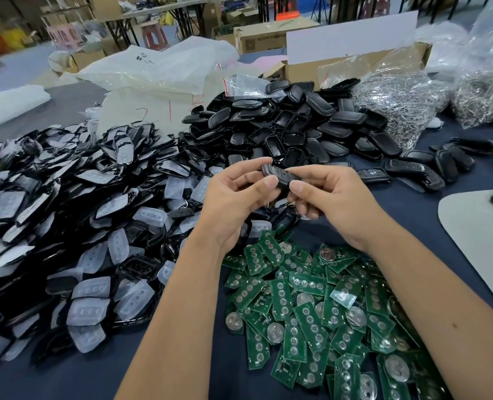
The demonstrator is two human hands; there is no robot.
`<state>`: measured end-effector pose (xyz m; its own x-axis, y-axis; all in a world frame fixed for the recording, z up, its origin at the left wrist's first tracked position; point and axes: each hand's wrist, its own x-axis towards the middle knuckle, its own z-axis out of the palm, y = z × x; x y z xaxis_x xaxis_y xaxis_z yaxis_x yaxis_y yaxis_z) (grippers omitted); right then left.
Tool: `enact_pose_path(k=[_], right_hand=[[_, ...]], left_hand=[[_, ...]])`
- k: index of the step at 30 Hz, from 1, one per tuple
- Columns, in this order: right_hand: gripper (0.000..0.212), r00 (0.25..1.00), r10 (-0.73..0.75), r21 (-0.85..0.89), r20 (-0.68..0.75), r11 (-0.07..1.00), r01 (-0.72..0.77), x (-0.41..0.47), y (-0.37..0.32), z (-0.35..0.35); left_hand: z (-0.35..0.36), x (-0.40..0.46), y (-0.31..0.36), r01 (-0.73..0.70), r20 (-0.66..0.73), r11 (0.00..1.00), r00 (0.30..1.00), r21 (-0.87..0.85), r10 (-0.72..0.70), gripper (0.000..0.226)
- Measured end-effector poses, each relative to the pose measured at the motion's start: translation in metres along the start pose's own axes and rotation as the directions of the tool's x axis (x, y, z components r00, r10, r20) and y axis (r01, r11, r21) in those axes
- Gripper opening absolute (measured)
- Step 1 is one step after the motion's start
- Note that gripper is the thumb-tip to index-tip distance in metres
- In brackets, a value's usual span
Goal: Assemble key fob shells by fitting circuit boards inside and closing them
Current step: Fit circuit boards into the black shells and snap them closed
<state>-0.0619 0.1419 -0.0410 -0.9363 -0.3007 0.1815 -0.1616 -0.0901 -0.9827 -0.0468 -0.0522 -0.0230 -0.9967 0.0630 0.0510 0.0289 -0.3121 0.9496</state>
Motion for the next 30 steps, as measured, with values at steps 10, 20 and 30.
enact_pose_path(k=[10,20,30], right_hand=[[0.026,1.000,0.013,0.083,0.009,0.996,-0.014,-0.001,-0.002,0.003],[0.021,0.986,-0.008,-0.060,-0.167,0.998,-0.002,0.003,0.003,-0.001],[0.013,0.746,0.213,0.218,-0.631,0.971,-0.093,0.011,0.000,-0.020]], left_hand=[[0.004,0.001,-0.004,-0.097,-0.066,0.993,0.993,0.066,0.102,0.031],[0.017,0.006,-0.012,0.034,-0.154,0.999,0.988,0.029,-0.030,0.010],[0.094,0.057,-0.034,0.088,-0.254,0.970,0.967,0.227,-0.028,0.007]])
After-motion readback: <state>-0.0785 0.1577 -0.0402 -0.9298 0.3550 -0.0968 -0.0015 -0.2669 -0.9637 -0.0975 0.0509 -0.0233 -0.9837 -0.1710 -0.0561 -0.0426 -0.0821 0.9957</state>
